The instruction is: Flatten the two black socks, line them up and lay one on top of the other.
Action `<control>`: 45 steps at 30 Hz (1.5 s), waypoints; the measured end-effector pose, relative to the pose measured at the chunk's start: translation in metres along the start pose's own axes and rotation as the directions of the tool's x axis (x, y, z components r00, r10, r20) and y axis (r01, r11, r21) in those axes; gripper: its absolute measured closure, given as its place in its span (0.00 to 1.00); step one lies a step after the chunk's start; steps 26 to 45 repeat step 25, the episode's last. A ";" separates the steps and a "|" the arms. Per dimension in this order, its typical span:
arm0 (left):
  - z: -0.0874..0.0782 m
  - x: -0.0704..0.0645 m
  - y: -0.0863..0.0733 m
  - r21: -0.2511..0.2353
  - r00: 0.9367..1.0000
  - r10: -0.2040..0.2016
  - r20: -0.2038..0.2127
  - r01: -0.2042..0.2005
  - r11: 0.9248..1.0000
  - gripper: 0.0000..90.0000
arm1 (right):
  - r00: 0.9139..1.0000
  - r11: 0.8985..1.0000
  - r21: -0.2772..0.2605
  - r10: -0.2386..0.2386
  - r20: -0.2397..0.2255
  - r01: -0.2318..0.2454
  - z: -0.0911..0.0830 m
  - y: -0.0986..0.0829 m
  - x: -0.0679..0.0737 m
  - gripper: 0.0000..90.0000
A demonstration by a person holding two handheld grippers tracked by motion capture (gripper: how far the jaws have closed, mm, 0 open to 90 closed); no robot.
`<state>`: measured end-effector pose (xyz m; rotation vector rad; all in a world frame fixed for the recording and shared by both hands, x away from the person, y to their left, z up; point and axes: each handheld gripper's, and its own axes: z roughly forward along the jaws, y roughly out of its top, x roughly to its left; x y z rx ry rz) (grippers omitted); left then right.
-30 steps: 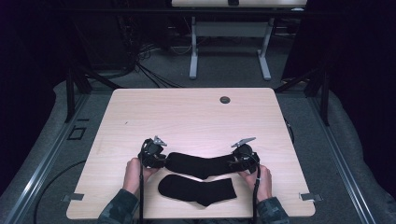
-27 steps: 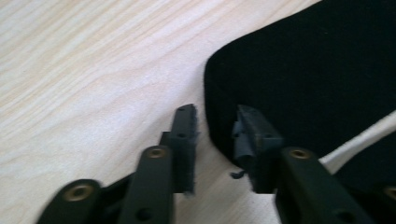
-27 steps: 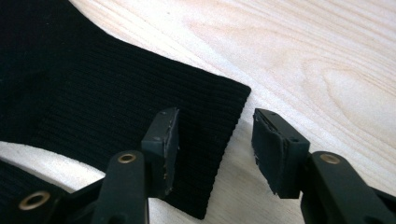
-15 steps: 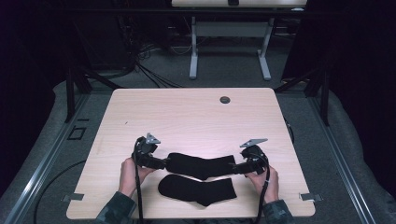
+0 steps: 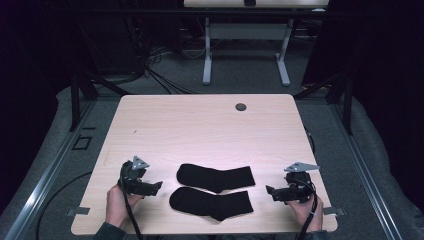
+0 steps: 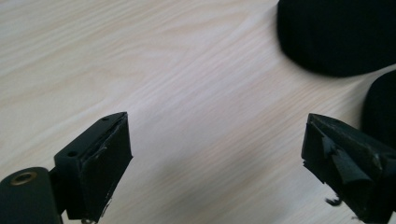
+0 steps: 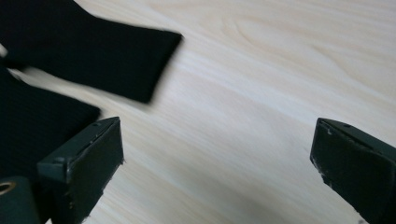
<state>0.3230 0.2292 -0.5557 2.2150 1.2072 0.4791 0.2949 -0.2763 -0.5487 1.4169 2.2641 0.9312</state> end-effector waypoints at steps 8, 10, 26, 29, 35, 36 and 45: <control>-0.004 0.004 -0.047 -0.042 0.997 -0.069 -0.046 0.067 0.997 0.04 | 0.997 0.998 0.030 0.047 0.055 -0.048 0.005 -0.034 -0.022 0.00; -0.005 0.004 -0.052 -0.057 0.996 -0.076 -0.055 0.073 0.996 0.03 | 0.997 0.998 0.033 0.047 0.064 -0.049 0.006 -0.036 -0.023 0.00; 0.001 0.010 -0.059 -0.115 0.992 -0.116 -0.043 0.110 0.987 0.01 | 0.993 0.999 -0.052 0.023 0.118 -0.017 0.012 -0.045 -0.021 0.00; 0.001 0.010 -0.059 -0.115 0.992 -0.116 -0.043 0.110 0.987 0.01 | 0.993 0.999 -0.052 0.023 0.118 -0.017 0.012 -0.045 -0.021 0.00; 0.001 0.010 -0.059 -0.115 0.992 -0.116 -0.043 0.110 0.987 0.01 | 0.993 0.999 -0.052 0.023 0.118 -0.017 0.012 -0.045 -0.021 0.00; 0.001 0.010 -0.059 -0.115 0.992 -0.116 -0.043 0.110 0.987 0.01 | 0.993 0.999 -0.052 0.023 0.118 -0.017 0.012 -0.045 -0.021 0.00; 0.001 0.010 -0.059 -0.115 0.992 -0.116 -0.043 0.110 0.987 0.01 | 0.993 0.999 -0.052 0.023 0.118 -0.017 0.012 -0.045 -0.021 0.00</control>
